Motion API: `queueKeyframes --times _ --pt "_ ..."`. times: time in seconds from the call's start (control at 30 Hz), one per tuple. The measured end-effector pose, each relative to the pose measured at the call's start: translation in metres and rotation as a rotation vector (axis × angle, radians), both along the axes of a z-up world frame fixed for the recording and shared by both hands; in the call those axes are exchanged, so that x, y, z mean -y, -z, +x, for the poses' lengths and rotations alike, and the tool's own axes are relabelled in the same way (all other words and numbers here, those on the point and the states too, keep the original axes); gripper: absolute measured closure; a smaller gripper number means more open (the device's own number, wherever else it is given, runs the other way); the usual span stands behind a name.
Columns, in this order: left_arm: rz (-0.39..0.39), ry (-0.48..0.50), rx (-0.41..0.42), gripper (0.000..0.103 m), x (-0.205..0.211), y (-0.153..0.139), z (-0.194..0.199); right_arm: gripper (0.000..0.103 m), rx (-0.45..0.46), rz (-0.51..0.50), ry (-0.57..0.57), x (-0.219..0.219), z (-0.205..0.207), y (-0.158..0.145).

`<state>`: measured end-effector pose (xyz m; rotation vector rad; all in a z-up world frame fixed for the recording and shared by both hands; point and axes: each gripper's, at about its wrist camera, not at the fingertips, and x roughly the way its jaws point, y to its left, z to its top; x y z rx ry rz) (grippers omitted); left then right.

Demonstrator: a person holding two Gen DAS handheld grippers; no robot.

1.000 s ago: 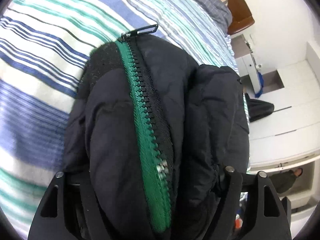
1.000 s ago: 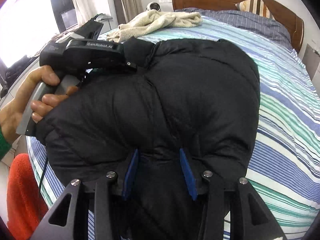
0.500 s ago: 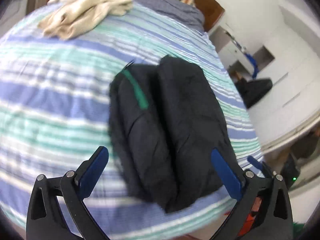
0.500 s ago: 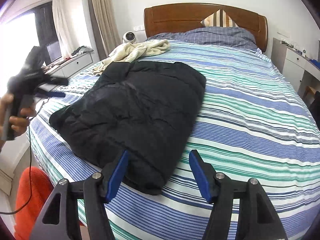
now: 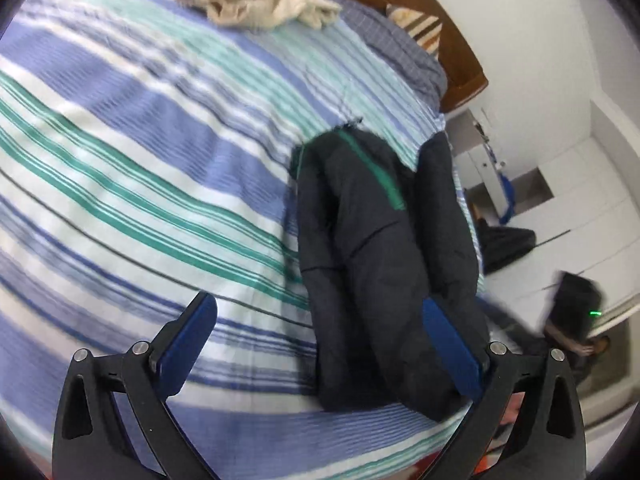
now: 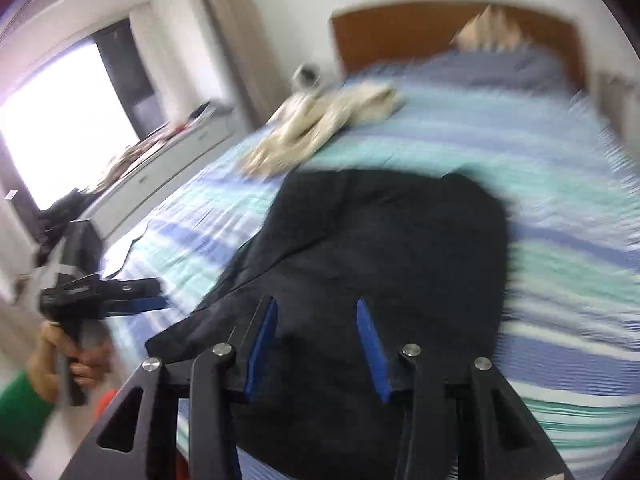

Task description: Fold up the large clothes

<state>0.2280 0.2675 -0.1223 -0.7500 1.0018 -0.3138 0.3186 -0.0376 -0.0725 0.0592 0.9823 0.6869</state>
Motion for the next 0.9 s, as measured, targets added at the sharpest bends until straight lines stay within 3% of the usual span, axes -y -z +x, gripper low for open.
queueKeyframes --times 0.07,0.3,0.4,0.5,0.57,0.73,0.77,0.83,0.87,0.9 --pt "-0.060 0.036 -0.018 0.001 0.006 0.016 0.007 0.060 -0.006 -0.075 -0.029 -0.022 0.006 0.029" --pt "-0.289 0.184 0.003 0.001 0.025 0.038 0.049 0.060 0.044 -0.171 -0.043 -0.037 0.002 0.040" --pt "-0.247 0.291 -0.022 0.001 0.051 0.038 0.071 0.060 0.061 -0.164 -0.031 -0.035 -0.001 0.045" --pt "-0.092 0.379 -0.066 0.001 0.082 0.042 0.089 0.060 0.070 -0.157 -0.018 -0.033 -0.005 0.047" --pt "-0.043 0.400 -0.092 0.000 0.093 0.047 0.095 0.060 0.077 -0.153 -0.016 -0.031 -0.007 0.048" --pt "-0.045 0.372 -0.120 0.000 0.094 0.050 0.100 0.060 0.106 -0.178 -0.016 -0.029 -0.030 0.034" --pt "-0.042 0.369 -0.126 0.000 0.094 0.050 0.100 0.057 0.098 -0.157 -0.008 -0.019 -0.036 0.025" --pt "-0.034 0.365 -0.128 0.000 0.095 0.049 0.099 0.040 0.104 -0.104 0.023 0.006 -0.047 0.013" --pt "-0.029 0.364 -0.124 0.000 0.096 0.049 0.098 0.023 0.131 -0.073 0.074 0.032 -0.055 0.004" --pt "-0.025 0.364 -0.121 0.000 0.096 0.049 0.096 0.015 0.147 -0.063 0.111 0.048 -0.058 0.001"
